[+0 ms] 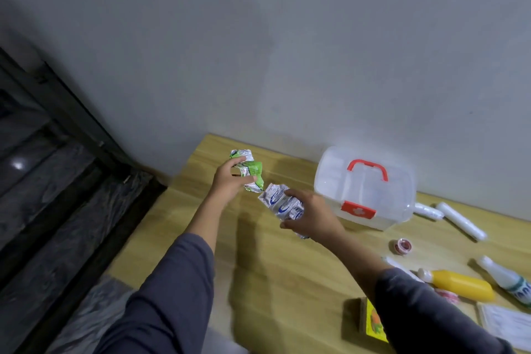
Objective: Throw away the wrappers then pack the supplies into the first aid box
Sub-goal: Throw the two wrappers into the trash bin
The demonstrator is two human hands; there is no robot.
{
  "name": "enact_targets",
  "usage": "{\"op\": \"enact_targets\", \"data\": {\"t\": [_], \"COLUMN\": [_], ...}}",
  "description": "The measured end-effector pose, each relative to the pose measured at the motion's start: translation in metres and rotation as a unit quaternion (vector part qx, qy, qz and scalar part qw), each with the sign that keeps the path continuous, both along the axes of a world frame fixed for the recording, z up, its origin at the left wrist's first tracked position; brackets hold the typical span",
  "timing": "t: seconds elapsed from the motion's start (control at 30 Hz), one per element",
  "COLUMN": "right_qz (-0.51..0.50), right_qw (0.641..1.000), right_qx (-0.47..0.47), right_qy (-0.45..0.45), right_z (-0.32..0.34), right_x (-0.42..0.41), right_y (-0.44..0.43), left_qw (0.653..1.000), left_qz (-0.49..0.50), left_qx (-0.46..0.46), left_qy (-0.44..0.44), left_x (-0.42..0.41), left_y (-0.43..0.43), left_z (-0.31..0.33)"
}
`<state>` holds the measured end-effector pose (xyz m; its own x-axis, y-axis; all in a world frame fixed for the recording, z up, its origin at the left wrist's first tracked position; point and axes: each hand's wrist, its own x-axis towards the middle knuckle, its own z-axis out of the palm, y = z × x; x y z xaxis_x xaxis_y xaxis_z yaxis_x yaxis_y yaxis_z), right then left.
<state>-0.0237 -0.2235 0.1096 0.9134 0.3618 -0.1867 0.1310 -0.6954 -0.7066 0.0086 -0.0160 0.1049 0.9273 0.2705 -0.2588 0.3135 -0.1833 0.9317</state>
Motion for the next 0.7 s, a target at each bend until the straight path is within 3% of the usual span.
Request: {"op": "enact_targets", "data": {"t": [0.17,0.4,0.7], "right_qz": [-0.041,-0.202,-0.436], "right_qw": [0.995,0.967,0.89], "right_qx": [0.01,0.005,-0.034], "right_qy": [-0.093,-0.153,-0.133], "right_z": [0.066,0.118,0.109], "right_x": [0.021,0.014,-0.088], "right_y": [-0.039,-0.162,-0.344], "left_qw": [0.998,0.979,0.892], "left_qz": [-0.043,-0.185,-0.449], "left_qx": [0.011,0.007,-0.008], "left_qy": [-0.052,-0.089,-0.053], "left_x": [0.01,0.029,0.004], "left_y": [-0.03,-0.151,-0.376], "left_z": [0.066,0.106,0.091]}}
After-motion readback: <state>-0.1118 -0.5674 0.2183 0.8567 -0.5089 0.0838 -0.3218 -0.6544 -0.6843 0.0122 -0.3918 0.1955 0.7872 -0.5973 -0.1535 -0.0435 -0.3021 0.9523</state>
